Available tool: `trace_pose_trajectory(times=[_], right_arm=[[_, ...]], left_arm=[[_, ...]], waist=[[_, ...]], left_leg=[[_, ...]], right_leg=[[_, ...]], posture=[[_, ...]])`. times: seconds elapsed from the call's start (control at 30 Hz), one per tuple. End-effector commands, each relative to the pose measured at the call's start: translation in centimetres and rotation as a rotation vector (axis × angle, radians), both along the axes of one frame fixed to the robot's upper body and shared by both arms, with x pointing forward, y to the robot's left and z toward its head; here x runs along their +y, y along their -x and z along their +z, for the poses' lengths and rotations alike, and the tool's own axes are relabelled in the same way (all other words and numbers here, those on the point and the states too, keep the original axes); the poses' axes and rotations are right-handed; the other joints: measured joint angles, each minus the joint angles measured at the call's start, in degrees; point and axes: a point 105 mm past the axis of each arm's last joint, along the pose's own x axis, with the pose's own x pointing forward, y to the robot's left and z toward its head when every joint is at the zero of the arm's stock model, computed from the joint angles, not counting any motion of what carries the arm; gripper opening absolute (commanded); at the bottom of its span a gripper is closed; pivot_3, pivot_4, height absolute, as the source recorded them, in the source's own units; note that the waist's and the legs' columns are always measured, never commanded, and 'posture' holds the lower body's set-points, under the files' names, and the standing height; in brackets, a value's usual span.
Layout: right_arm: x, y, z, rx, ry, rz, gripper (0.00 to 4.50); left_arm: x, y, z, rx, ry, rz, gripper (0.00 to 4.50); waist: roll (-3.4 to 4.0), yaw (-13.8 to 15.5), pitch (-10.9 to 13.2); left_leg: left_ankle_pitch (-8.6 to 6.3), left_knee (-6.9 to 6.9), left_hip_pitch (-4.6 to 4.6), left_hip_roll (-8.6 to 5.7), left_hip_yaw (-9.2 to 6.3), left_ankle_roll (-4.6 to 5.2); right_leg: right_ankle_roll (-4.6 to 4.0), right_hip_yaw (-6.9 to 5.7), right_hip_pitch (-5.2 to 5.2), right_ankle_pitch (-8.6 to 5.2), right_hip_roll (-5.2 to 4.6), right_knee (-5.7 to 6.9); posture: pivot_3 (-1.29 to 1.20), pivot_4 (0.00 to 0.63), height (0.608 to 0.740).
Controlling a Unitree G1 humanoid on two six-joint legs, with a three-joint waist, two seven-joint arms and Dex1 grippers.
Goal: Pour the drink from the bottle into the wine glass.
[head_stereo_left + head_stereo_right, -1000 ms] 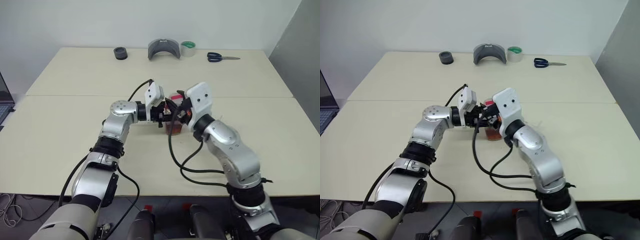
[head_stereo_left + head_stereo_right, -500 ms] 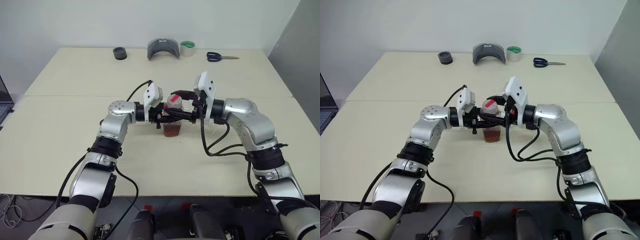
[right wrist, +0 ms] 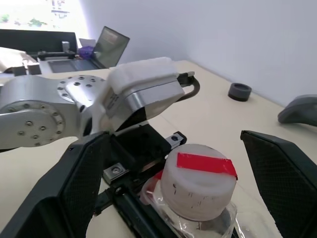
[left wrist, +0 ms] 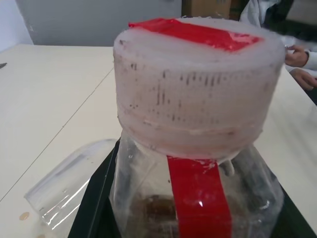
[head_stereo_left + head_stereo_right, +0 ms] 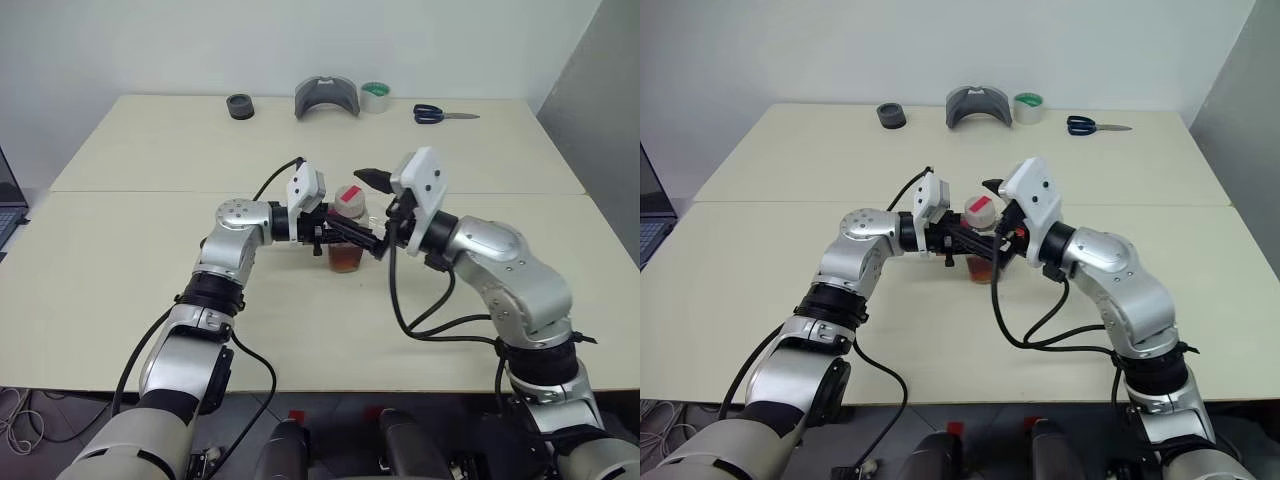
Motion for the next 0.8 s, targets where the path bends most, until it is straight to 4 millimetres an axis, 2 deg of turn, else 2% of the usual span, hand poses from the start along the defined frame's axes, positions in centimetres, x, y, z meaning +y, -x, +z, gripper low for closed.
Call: trace_pose_trajectory(times=[0.03, 0.27, 0.8], right_arm=[[-0.3, -0.8, 1.4, -0.08, -0.01, -0.06, 4.5], [-1.6, -1.4, 2.2, -0.078, -0.08, -0.113, 4.5], [-4.4, -1.7, 1.4, -0.053, -0.067, -0.226, 4.5]], left_arm=[[-0.3, 0.1, 2.3, -0.063, 0.041, -0.021, 1.74], [-0.1, 0.1, 2.2, -0.061, 0.038, -0.018, 1.74], [0.2, 0.1, 2.0, -0.053, 0.029, -0.007, 1.74]], waist=[[0.0, 0.0, 0.0], [0.0, 0.0, 0.0], [0.0, 0.0, 0.0]], left_leg=[[0.0, 0.0, -0.01, -0.01, 0.0, 0.0], [0.0, -0.01, 0.0, 0.01, 0.0, 0.0], [-0.02, -0.01, -0.01, 0.0, 0.01, 0.03]], right_leg=[[0.0, 0.01, 0.0, 0.0, -0.01, 0.0], [0.0, 0.01, 0.0, 0.0, 0.0, 0.0], [0.0, 0.01, 0.0, 0.0, 0.0, 0.0]], posture=[[0.0, 0.15, 0.74], [0.0, 0.15, 0.74], [0.0, 0.15, 0.74]])
